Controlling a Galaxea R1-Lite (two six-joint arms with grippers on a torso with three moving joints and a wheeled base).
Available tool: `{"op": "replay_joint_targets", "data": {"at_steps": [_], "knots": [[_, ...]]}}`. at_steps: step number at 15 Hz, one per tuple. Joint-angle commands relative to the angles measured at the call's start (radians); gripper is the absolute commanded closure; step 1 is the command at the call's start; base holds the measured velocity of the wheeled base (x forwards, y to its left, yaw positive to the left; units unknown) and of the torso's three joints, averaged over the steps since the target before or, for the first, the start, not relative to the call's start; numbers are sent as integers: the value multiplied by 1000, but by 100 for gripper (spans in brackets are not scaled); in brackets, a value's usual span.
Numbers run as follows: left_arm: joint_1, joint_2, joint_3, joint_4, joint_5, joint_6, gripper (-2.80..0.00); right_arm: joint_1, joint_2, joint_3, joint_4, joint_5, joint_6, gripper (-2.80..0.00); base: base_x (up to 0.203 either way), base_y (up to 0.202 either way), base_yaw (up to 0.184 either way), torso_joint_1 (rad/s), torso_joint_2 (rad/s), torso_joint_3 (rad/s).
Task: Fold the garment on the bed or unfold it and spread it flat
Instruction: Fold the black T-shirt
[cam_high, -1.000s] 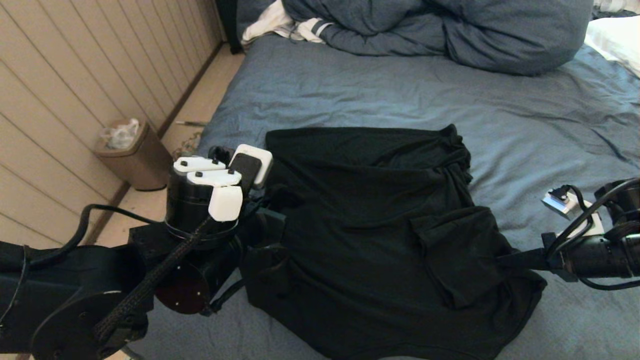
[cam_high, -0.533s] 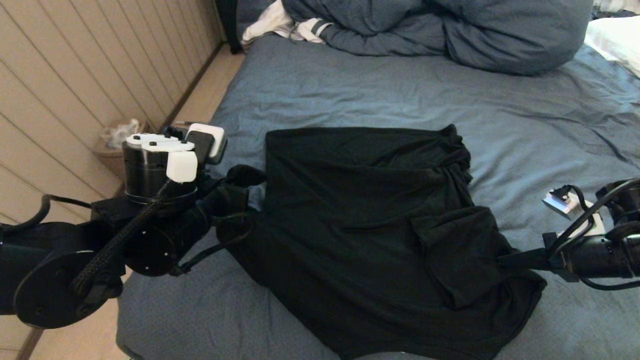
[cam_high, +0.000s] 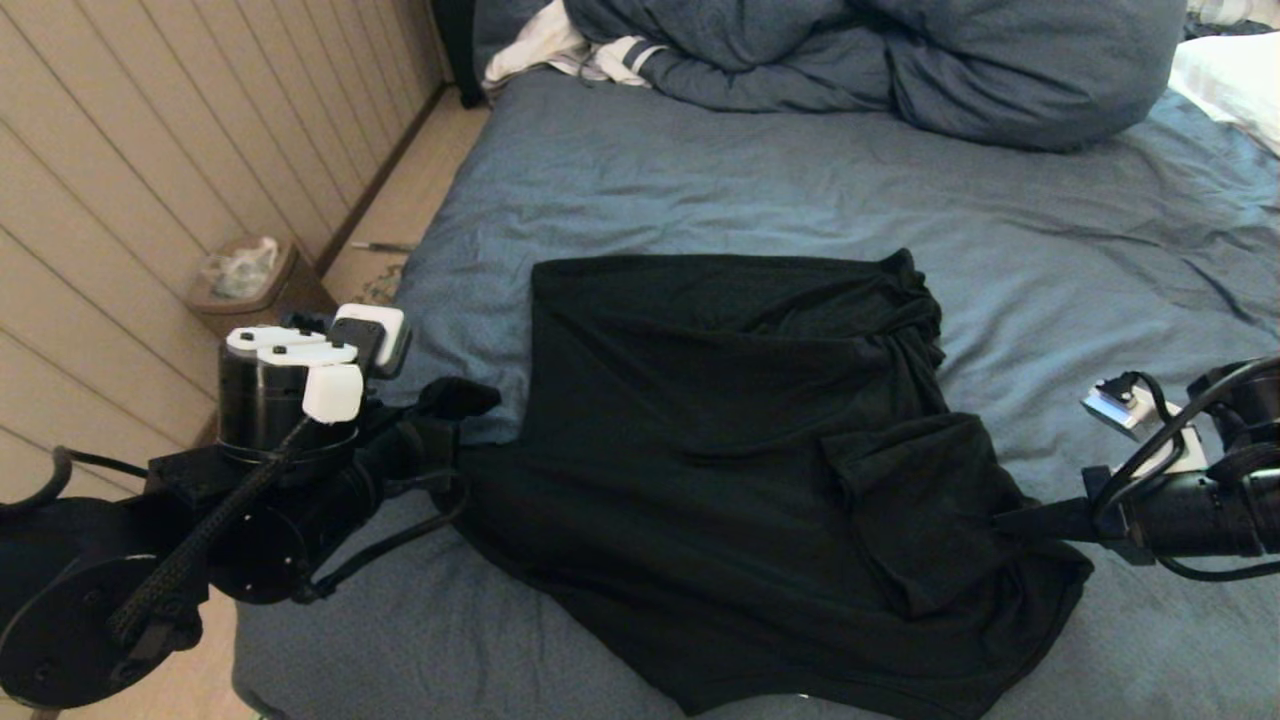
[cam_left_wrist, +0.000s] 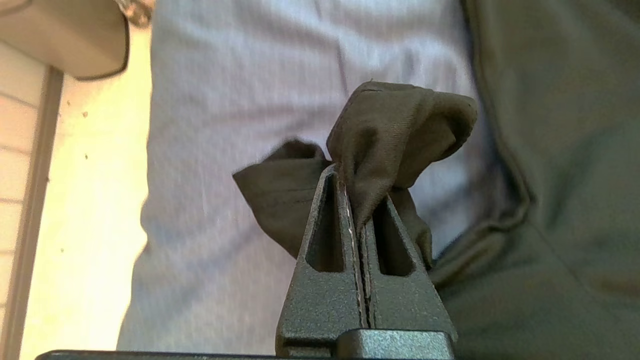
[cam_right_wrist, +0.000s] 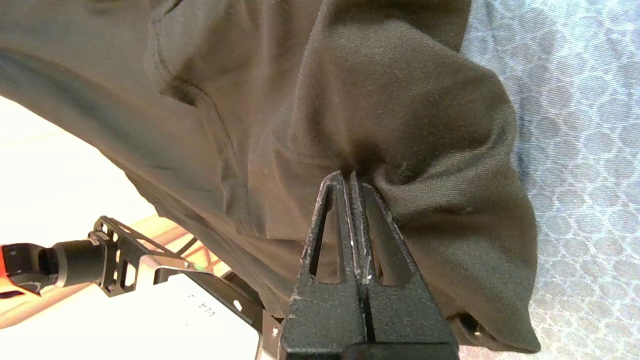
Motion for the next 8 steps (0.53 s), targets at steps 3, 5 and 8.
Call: {"op": "replay_joint_targets", "data": {"at_steps": [3,5,8], "knots": [[-3,-10,33,-6,6,-11,0,4,4,6,2,4,-1,0,0,0,0,0,0,0],[3,-4,30,-8,2,-12,0,5,0,7,2,4,-1,0,0,0,0,0,0,0],[37,17,26,-31,-10,-18,0,5,0,9,2,6,-1,0,0,0,0,0,0,0]]}}
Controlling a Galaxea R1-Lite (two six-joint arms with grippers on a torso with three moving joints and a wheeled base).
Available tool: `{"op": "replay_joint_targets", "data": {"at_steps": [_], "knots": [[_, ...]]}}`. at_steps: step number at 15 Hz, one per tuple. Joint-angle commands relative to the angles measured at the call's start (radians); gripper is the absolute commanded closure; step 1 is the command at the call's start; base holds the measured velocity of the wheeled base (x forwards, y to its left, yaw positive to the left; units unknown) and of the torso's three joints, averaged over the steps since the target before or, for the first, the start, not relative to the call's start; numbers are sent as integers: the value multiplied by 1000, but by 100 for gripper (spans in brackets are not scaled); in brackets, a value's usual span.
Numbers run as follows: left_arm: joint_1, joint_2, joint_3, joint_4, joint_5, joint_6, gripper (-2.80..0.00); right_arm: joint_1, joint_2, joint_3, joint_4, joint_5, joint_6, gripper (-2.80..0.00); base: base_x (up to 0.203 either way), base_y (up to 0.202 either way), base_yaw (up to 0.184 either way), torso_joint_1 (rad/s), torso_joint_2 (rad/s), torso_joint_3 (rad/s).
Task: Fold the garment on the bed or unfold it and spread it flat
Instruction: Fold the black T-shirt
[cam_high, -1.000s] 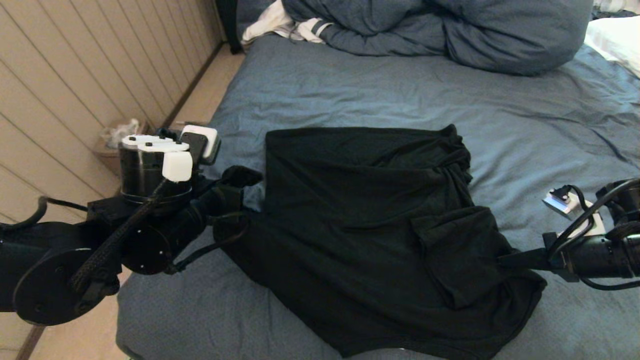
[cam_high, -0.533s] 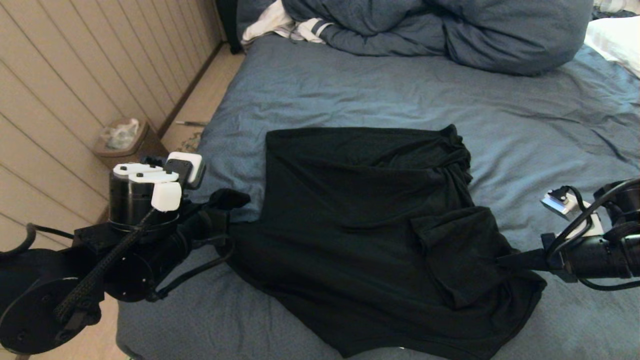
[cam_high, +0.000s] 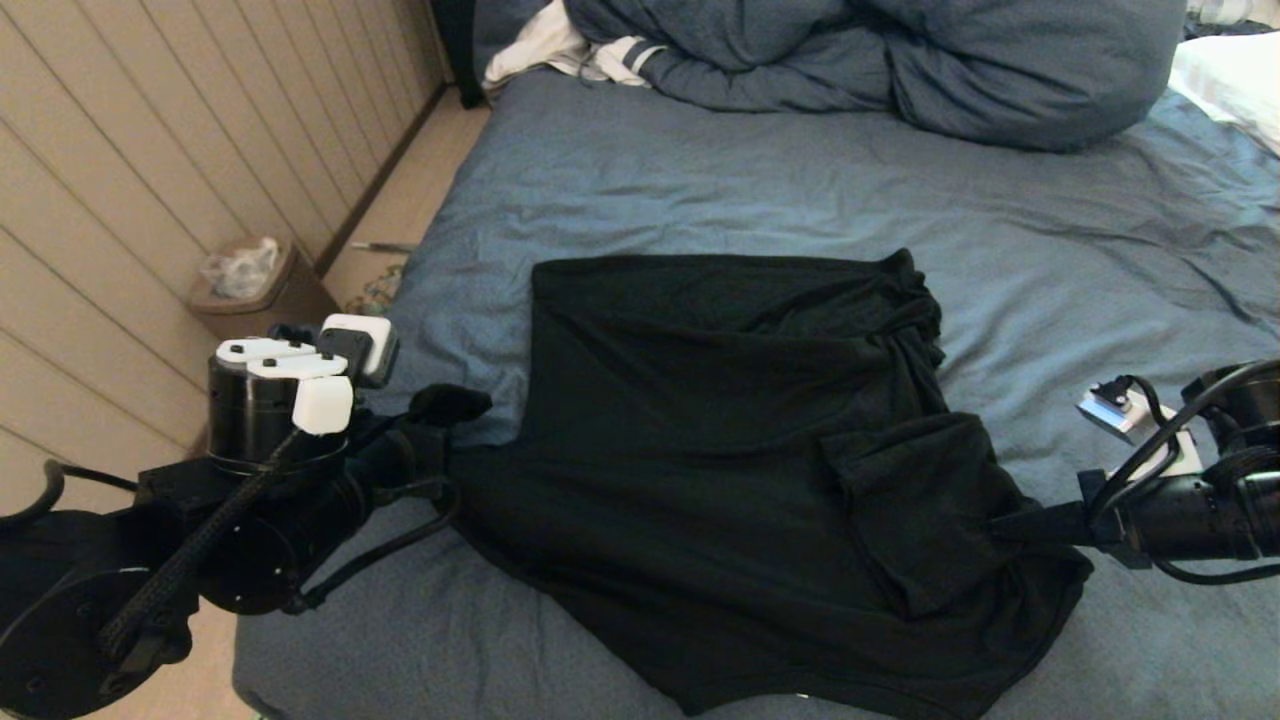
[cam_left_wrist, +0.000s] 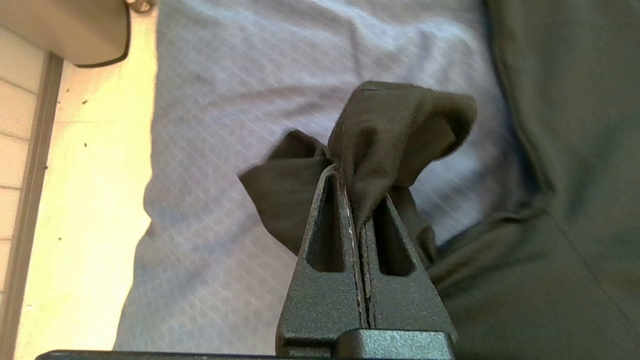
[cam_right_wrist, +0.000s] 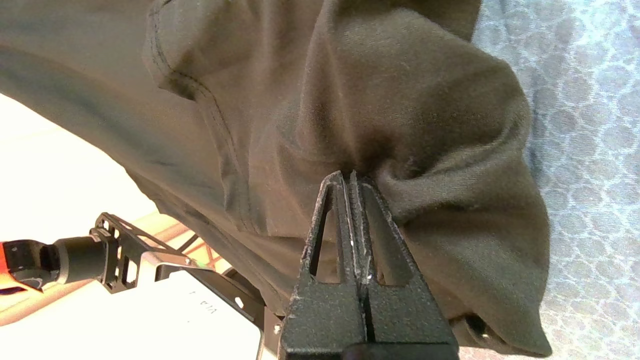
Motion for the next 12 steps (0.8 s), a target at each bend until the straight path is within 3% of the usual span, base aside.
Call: {"op": "replay_joint_targets", "data": {"at_steps": [1,8,9,12], "knots": [[21,24,-2,-11,-7,-1,0,0,-1,1,2,5,-1,0,0,0,0,0,0,0],[93,3,10,-14,-21,-28,0,6,14,-3,2,3,-1,0,0,0,0,0,0,0],[94,-5,20,-14,-21,-39,-280,6,14,-2,2,3,-1,0,0,0,0,0,0,0],[94,-46,26,-13,-20,-39,-280,6,6,-1,2,3,1,0,0,0,0,0,0,0]]}}
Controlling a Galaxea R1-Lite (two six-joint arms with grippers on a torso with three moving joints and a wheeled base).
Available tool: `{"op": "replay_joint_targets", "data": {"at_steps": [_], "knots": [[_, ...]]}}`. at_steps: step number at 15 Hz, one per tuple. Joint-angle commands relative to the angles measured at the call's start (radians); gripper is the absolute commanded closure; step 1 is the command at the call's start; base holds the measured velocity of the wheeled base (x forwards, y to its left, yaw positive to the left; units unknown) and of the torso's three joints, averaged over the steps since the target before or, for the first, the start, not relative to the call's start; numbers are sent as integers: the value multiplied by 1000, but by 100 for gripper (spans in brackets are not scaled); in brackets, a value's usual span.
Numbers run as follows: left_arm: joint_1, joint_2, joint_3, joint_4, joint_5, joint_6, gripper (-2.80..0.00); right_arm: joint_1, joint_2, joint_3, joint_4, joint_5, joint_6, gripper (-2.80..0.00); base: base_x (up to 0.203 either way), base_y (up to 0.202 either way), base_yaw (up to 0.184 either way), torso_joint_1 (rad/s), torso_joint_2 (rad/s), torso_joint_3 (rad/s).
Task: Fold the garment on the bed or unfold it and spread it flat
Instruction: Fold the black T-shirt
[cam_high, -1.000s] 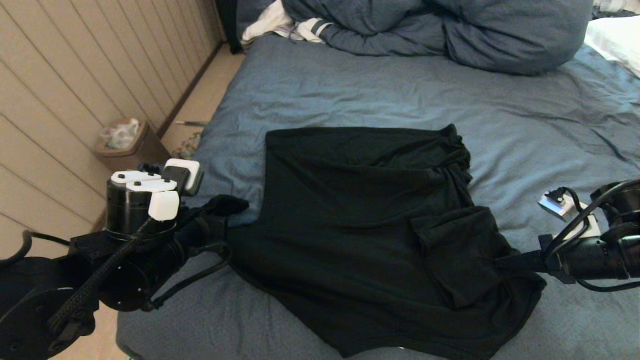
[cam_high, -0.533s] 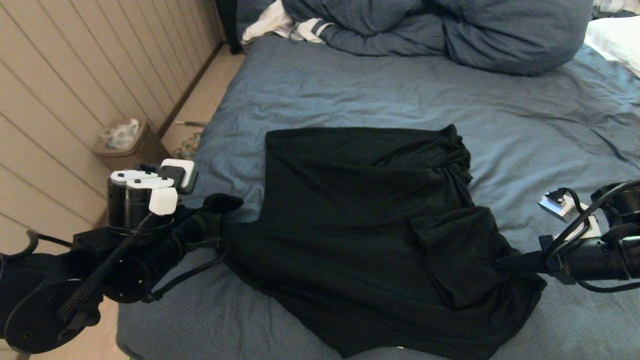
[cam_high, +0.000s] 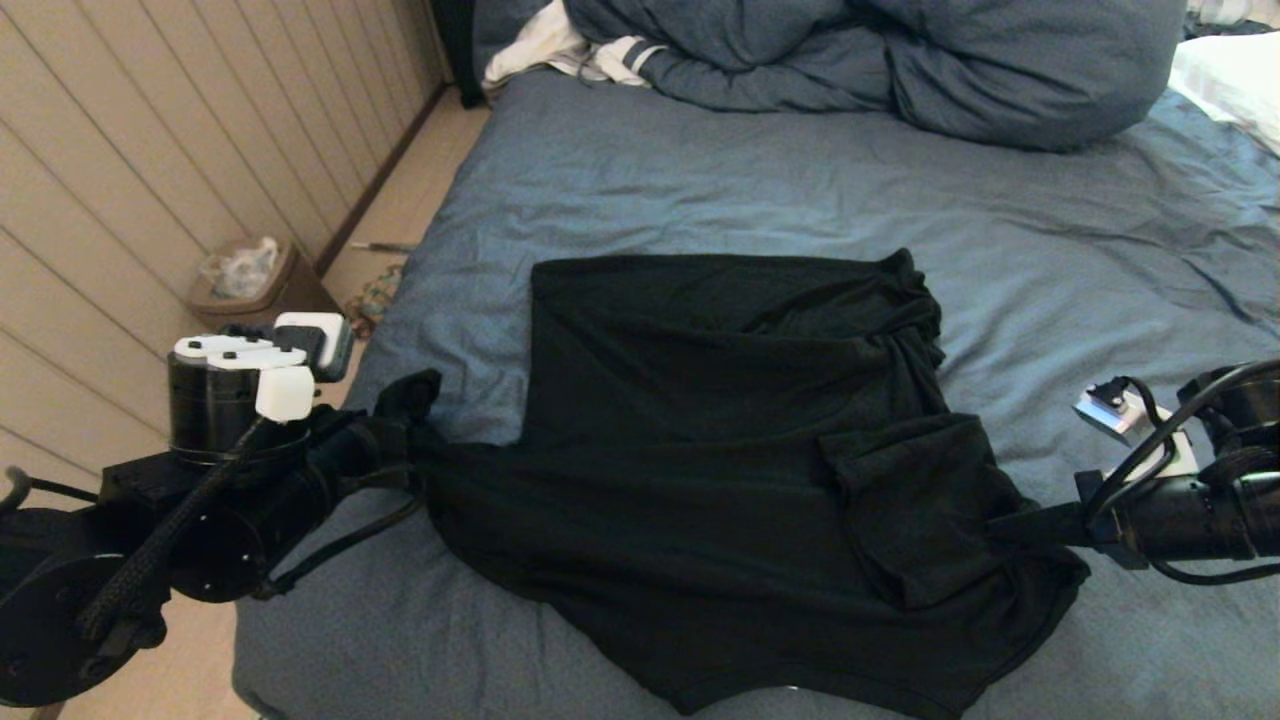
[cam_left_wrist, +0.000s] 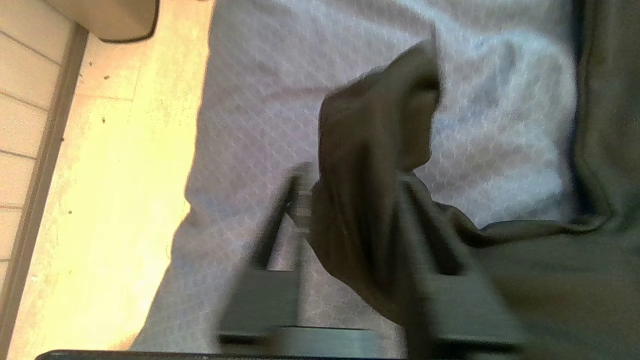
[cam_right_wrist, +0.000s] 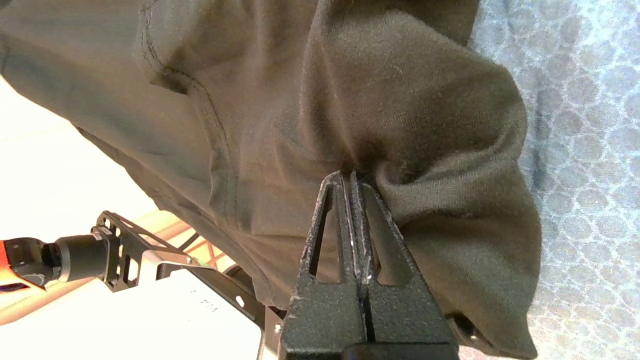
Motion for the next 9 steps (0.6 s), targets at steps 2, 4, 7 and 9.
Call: {"op": "replay_joint_targets", "data": {"at_steps": [2,4,7,9], "knots": [[2,-71,27,-3,4,0,-280,0,1,1,2,6,-1,0,0,0,0,0,0,0],[6,-100,58,-4,6,-4,-280,0,5,1,2,6,-1,0,0,0,0,0,0,0],[101,-156,112,-9,-16,-14,-280,-2,7,1,-17,5,-2,0,0,0,0,0,0,0],[126,-171,118,-10,-49,-26,-280,-2,9,-4,-20,4,5,0,0,0,0,0,0,0]]}}
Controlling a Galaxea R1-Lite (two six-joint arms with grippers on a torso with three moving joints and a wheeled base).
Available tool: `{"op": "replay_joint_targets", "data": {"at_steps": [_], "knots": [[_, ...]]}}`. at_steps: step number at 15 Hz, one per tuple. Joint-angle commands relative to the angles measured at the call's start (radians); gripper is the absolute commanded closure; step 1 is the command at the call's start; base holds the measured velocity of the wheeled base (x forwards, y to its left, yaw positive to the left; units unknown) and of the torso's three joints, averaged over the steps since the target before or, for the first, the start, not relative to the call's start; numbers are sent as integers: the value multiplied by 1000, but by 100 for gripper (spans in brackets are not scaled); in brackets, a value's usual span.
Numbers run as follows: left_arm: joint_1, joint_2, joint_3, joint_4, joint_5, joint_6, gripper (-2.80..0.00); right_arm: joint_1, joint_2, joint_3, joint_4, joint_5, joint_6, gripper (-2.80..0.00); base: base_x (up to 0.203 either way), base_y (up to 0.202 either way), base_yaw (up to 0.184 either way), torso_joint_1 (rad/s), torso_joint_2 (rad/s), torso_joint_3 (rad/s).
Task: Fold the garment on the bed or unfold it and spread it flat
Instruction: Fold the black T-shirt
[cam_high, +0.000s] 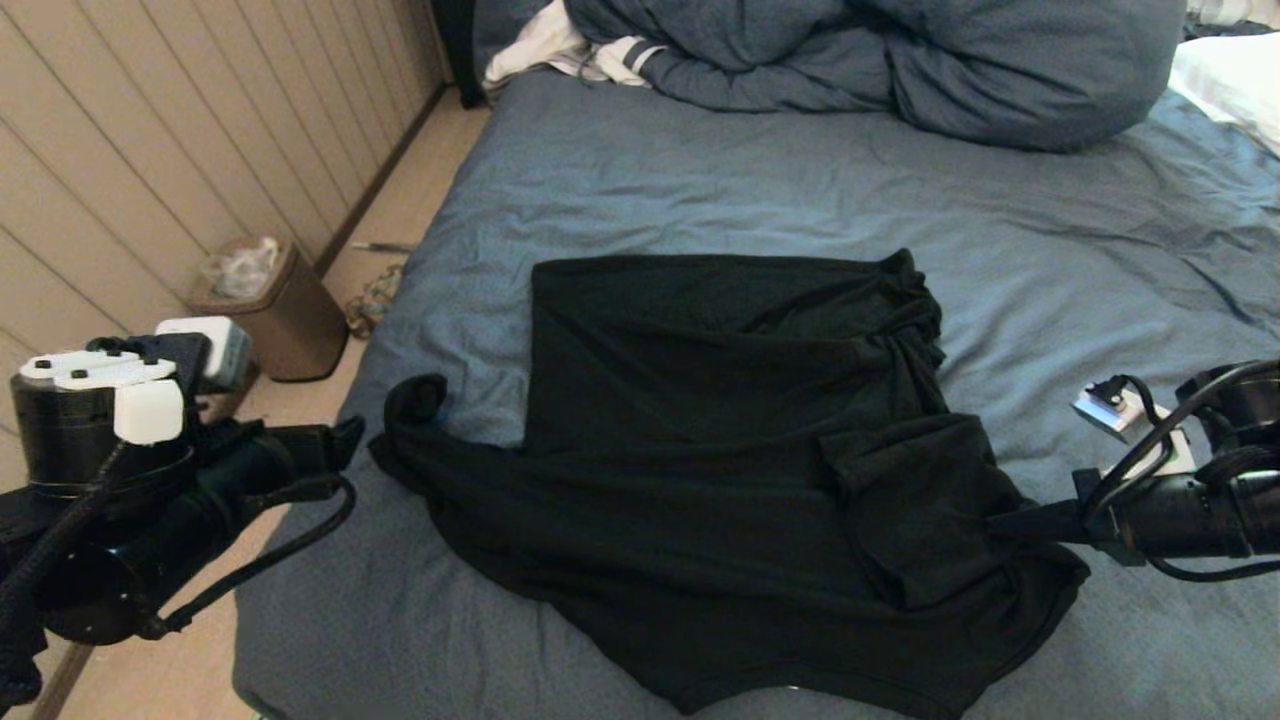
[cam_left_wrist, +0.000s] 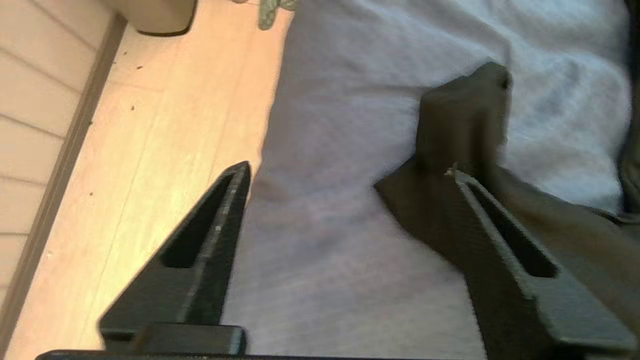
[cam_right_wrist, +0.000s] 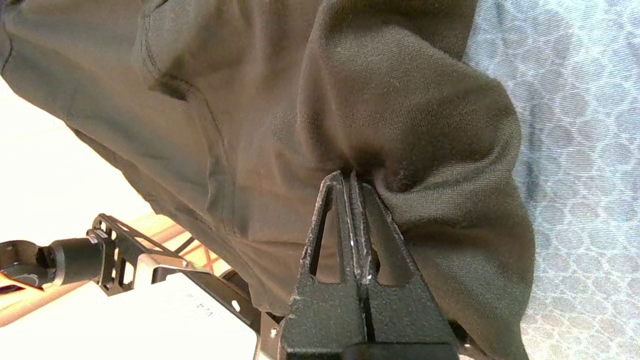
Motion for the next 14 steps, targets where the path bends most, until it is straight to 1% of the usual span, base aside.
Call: {"op": "replay_joint_targets", "data": {"at_steps": [1,3,4,5,6,7,8,9,10,11,13,14], "knots": [[55,-34,-4,1,-44,-11,-280,-1,5,-38,2,4,33,0,0,0,0,0,0,0],[209,-42,-80,21,-141,-22,-280,-10,-7,-140,8,-11,190,0,0,0,0,0,0,0],[268,-38,-141,40,-207,-26,-280,-14,-22,-192,27,-44,250,0,0,0,0,0,0,0],[303,-27,-184,81,-288,-33,-280,-15,-33,-245,71,-109,293,0,0,0,0,0,0,0],[310,-14,-208,121,-348,-49,-280,-14,-36,-313,140,-181,311,0,0,0,0,0,0,0],[308,-7,-225,139,-400,-81,-280,-10,-39,-387,239,-267,328,0,0,0,0,0,0,0],[288,-4,-236,158,-431,-106,-280,-4,-42,-444,345,-367,344,0,0,0,0,0,0,0],[253,-3,-246,175,-444,-119,-280,4,-52,-491,418,-461,364,0,0,0,0,0,0,0],[214,0,-263,194,-457,-134,-280,9,-75,-518,468,-521,389,0,0,0,0,0,0,0],[184,9,-284,198,-477,-147,-280,10,-105,-530,496,-545,397,0,0,0,0,0,0,0],[145,28,-324,218,-541,-175,-280,27,-155,-550,561,-576,404,0,0,0,0,0,0,0],[115,31,-336,233,-553,-184,-280,45,-164,-548,573,-593,405,0,0,0,0,0,0,0]]}}
